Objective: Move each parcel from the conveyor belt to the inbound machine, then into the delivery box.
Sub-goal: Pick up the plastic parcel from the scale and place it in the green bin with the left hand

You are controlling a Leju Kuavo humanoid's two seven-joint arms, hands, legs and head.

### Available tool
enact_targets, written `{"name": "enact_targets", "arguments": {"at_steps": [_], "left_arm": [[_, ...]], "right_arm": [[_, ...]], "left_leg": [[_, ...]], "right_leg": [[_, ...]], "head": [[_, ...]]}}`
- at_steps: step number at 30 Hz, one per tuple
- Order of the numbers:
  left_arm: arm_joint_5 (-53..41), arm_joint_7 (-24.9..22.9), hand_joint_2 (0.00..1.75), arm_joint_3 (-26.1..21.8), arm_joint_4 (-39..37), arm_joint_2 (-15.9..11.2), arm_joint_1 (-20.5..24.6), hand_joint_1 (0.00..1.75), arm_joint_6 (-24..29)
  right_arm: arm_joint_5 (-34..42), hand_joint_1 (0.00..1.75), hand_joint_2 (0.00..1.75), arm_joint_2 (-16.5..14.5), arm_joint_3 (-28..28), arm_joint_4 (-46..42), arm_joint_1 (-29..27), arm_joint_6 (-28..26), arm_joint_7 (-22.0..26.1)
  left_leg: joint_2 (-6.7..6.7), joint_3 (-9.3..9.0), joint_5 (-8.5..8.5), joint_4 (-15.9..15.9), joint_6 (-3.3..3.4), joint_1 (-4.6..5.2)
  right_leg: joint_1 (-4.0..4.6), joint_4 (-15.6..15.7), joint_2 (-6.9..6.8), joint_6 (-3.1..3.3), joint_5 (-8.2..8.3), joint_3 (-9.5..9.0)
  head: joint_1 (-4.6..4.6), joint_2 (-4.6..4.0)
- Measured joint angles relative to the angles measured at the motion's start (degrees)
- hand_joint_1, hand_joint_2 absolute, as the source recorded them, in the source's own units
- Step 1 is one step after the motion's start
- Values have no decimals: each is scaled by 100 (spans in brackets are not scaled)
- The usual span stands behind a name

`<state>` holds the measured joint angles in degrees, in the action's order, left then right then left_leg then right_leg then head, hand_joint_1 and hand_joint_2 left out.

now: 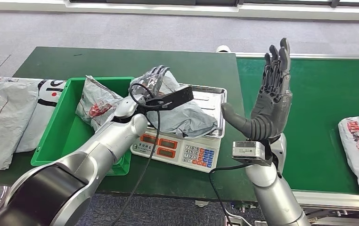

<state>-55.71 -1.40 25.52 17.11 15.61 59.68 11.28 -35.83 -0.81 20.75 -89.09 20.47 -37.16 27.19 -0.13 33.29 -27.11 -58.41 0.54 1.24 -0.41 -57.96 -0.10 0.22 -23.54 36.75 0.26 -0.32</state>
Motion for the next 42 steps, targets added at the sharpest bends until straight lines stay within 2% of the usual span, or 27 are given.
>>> {"name": "enact_targets", "arguments": {"at_steps": [24,26,27,30,31,42], "left_arm": [[-1,-1,175,9,-49,10,32,0,-5],[-81,-95,175,34,-66,14,29,0,-275],[-178,-200,175,77,-90,16,22,0,-644],[-504,-472,175,318,-175,25,-71,0,-2248],[-559,-491,175,392,-192,31,-100,0,-2549],[-611,-496,175,639,-305,42,-185,0,-2761]], "right_arm": [[1,0,175,14,34,-13,1,0,0],[-29,0,175,9,51,-12,26,36,-5],[-79,0,175,-2,79,-11,73,81,-27],[-335,0,175,-110,250,-1,347,216,-245],[-399,0,175,-153,312,6,435,227,-327],[-487,0,175,-256,520,22,598,197,-435]], "left_leg": [[0,1,0,0,0,0],[0,2,0,1,0,0],[-1,3,-1,1,0,1],[-6,-5,-1,2,0,0],[-2,-10,-1,3,0,-1],[28,-29,3,5,-1,-3]], "right_leg": [[0,0,0,0,0,-1],[-2,0,0,0,0,-1],[-2,0,0,0,0,-2],[-2,-1,4,1,-1,-5],[-1,-1,1,2,-2,-10],[0,-1,-26,0,-9,-40]], "head": [[0,0],[0,0],[0,1],[-2,1],[-2,1],[0,1]]}}
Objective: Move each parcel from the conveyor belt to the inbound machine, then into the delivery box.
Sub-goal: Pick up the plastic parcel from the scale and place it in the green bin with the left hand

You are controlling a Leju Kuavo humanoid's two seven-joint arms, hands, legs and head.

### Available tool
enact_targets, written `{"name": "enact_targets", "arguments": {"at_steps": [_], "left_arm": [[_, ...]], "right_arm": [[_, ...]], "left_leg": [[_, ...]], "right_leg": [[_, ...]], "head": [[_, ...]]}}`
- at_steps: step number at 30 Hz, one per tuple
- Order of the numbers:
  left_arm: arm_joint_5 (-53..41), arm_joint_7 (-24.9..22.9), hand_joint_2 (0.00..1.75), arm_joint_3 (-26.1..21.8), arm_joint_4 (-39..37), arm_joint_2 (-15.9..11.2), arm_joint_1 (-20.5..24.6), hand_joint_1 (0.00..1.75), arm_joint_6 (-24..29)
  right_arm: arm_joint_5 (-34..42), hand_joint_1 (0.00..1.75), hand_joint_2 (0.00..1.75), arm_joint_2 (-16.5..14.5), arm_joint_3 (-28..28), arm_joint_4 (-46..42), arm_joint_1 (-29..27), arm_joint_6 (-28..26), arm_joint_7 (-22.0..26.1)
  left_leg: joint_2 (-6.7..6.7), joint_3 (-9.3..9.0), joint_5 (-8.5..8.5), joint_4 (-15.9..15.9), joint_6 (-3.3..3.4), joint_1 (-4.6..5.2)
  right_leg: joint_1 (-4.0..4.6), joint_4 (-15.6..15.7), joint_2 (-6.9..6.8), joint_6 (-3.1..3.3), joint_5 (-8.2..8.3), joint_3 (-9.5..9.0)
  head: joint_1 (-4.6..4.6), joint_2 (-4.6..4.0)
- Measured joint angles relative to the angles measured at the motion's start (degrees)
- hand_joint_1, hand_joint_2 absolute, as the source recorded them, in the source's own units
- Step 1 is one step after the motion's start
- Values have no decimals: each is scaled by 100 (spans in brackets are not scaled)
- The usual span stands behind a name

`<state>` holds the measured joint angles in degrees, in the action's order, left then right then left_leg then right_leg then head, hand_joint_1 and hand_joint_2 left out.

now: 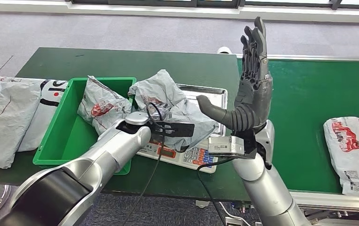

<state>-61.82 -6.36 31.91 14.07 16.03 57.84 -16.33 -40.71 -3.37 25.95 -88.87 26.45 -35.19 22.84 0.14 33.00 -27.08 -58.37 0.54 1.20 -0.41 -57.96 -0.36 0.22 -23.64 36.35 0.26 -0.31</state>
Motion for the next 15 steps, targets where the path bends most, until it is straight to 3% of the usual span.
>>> {"name": "enact_targets", "arguments": {"at_steps": [15], "left_arm": [[0,0,175,7,-39,1,0,0,0]], "right_arm": [[-1,0,175,-4,12,0,2,0,0]], "left_leg": [[0,-1,2,0,1,0]], "right_leg": [[0,0,0,0,1,-1]], "head": [[0,0]]}}
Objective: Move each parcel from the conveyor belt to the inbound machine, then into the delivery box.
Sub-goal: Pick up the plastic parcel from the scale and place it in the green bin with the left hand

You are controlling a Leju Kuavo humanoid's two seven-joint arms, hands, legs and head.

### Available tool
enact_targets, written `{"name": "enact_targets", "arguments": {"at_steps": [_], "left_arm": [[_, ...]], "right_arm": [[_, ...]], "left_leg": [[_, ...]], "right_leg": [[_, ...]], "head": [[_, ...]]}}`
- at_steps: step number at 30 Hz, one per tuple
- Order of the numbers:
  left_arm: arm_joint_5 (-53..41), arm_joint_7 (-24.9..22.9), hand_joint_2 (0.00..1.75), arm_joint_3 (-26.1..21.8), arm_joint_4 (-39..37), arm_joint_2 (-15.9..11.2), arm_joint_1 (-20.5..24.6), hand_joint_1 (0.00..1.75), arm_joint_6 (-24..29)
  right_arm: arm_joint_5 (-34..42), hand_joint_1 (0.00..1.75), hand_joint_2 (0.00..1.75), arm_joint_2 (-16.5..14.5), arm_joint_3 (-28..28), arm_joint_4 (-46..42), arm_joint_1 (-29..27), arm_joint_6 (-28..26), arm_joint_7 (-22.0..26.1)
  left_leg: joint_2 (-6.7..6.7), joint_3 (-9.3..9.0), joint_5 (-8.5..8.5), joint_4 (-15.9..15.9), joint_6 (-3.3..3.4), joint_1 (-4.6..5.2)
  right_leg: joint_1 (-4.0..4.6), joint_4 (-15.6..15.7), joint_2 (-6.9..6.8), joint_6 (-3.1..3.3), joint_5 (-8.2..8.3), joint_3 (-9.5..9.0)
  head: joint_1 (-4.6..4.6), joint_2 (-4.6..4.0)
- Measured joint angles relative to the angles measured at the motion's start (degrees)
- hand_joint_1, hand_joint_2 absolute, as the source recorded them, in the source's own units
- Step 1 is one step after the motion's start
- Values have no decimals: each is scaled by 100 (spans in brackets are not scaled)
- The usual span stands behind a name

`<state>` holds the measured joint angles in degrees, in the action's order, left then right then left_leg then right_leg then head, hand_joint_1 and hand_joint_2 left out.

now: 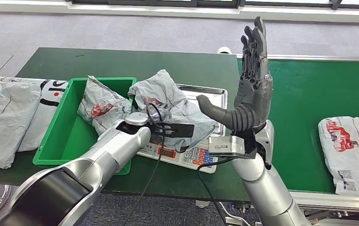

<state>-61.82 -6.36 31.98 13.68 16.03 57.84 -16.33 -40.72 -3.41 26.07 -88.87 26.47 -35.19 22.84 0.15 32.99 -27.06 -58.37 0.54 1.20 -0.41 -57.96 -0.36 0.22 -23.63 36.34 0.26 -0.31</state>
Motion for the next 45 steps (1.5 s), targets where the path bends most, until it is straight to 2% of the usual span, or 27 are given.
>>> {"name": "enact_targets", "arguments": {"at_steps": [36,40,42,45], "left_arm": [[0,0,175,0,-28,0,0,0,0],[1,5,175,0,-28,1,1,175,5],[53,202,175,0,-10,25,16,175,181],[206,845,175,-1,67,111,88,175,1050]], "right_arm": [[0,0,175,0,1,0,2,0,0],[-2,0,175,0,1,0,2,0,-1],[-121,0,175,0,1,-15,-21,-18,-84],[-485,0,175,0,1,-133,-159,-65,-307]], "left_leg": [[0,-1,1,0,1,0],[0,-4,1,-1,0,0],[4,-8,3,-2,1,1],[27,3,11,-3,7,1]], "right_leg": [[0,0,0,0,0,-1],[0,0,0,0,0,-1],[0,0,-4,0,0,-3],[1,0,-29,0,0,0]], "head": [[0,0],[0,-1],[-1,0],[0,-1]]}}
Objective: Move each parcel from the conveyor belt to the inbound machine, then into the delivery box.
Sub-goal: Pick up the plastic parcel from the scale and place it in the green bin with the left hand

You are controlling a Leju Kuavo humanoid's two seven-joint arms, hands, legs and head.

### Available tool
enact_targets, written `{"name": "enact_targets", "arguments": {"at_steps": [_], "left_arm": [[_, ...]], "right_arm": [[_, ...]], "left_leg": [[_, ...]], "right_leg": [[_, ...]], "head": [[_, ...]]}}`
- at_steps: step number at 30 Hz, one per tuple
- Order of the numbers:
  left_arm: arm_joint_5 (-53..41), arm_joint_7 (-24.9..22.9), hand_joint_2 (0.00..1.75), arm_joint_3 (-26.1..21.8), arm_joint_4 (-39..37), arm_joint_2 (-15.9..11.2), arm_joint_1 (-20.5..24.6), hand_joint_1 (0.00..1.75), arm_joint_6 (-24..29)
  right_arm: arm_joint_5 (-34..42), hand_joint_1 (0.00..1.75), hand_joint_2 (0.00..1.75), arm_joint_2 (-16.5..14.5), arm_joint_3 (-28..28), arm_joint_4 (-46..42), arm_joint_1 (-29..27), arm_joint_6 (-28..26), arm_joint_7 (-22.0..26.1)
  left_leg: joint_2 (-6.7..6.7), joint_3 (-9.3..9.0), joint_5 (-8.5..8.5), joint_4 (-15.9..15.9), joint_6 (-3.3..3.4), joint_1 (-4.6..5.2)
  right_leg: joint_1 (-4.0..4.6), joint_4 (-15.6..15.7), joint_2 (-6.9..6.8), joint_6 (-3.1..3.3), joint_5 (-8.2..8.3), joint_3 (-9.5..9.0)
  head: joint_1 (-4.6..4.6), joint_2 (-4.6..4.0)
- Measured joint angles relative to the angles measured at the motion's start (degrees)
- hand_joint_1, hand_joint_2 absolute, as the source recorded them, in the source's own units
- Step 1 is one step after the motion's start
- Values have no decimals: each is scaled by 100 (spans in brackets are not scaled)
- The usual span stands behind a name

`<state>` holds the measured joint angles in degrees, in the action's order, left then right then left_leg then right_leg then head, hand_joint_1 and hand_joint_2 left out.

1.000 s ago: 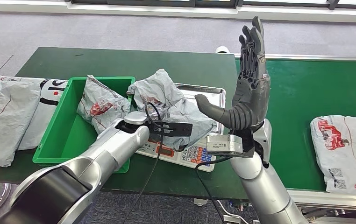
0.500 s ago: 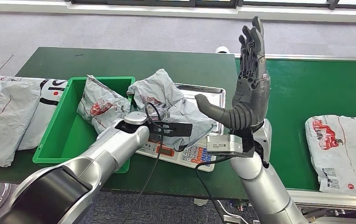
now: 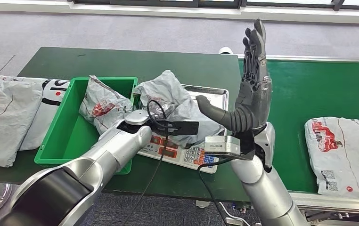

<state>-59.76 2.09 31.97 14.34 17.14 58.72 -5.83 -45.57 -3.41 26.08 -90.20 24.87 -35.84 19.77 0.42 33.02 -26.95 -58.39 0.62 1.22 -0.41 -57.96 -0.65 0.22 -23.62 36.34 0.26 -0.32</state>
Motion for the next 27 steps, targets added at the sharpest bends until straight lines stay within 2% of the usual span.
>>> {"name": "enact_targets", "arguments": {"at_steps": [2,6,14,27], "left_arm": [[47,215,175,-2,62,77,103,175,486],[64,431,175,-13,166,127,192,175,855],[105,780,175,-79,263,73,148,175,1092],[108,944,175,-168,514,29,-66,175,1476]], "right_arm": [[-147,0,175,0,0,-102,-101,-7,-77],[-311,0,175,0,-2,-270,-260,12,-159],[-417,0,175,10,-28,-406,-401,17,-176],[-500,0,175,11,-31,-417,-401,-29,-215]], "left_leg": [[2,9,2,0,0,1],[-26,5,-2,0,-1,5],[-29,8,-3,2,-1,5],[-27,11,-3,3,-1,5]], "right_leg": [[-1,0,-7,0,1,4],[-4,0,18,0,7,10],[-3,0,22,1,6,17],[-3,0,22,1,6,18]], "head": [[0,0],[0,1],[0,0],[0,0]]}}
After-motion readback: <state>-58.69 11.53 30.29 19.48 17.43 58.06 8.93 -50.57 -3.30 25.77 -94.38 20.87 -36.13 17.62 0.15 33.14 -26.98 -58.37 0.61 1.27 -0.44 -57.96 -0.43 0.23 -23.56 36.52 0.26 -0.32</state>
